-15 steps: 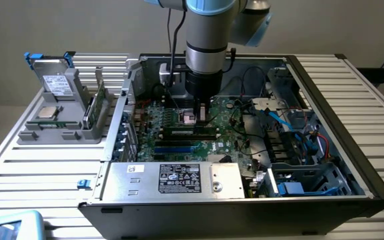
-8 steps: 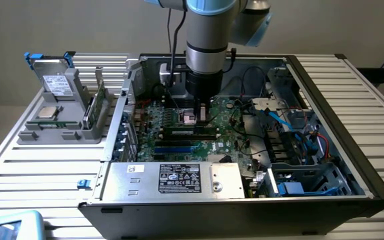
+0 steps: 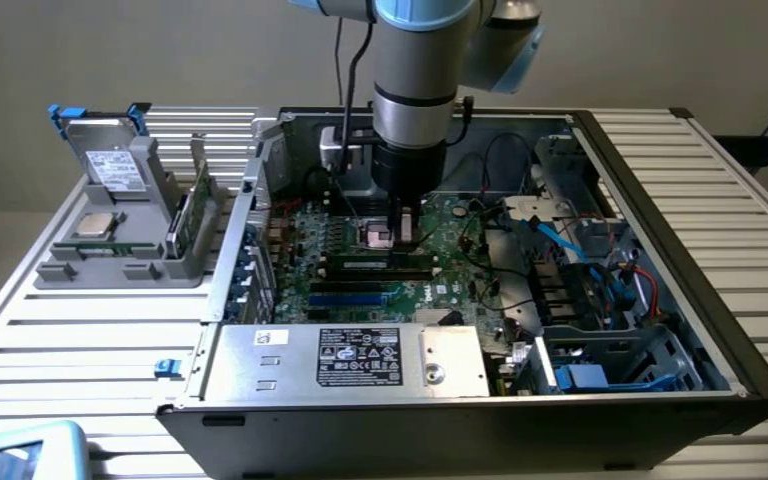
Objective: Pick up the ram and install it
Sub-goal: 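Insert the ram into the slot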
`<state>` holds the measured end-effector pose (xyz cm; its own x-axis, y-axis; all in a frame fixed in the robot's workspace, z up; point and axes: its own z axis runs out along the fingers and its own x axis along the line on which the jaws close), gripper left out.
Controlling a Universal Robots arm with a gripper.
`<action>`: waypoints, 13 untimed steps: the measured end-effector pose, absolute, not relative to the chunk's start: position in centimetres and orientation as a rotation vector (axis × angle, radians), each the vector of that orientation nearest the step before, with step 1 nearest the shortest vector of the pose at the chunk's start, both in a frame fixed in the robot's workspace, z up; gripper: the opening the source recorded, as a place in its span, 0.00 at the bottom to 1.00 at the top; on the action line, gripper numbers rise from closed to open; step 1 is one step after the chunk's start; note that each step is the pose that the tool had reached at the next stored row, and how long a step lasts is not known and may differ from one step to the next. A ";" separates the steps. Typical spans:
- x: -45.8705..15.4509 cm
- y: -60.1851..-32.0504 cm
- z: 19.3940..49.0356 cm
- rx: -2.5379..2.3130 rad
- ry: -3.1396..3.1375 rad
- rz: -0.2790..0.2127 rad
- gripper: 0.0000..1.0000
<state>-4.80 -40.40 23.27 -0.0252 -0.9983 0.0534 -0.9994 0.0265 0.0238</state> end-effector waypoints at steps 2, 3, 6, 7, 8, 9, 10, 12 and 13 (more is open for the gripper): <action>-4.8 -40.4 23.3 2.158 -2.208 0.029 0.13; -4.8 -40.4 23.3 2.161 -2.207 0.028 0.13; -4.8 -40.4 23.3 2.168 -2.203 0.025 0.13; -4.8 -40.4 23.3 2.170 -2.201 0.024 0.13; -4.8 -40.4 23.3 2.172 -2.200 0.024 0.13; -4.8 -40.4 23.3 2.175 -2.198 0.023 0.13; -4.8 -40.4 23.3 2.177 -2.197 0.022 0.13; -4.8 -40.4 23.3 2.178 -2.196 0.021 0.13; -4.8 -40.5 23.3 2.178 -2.196 0.021 0.13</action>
<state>-4.78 -40.46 23.26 -0.0075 -0.9990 0.0442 -0.9997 0.0086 0.0246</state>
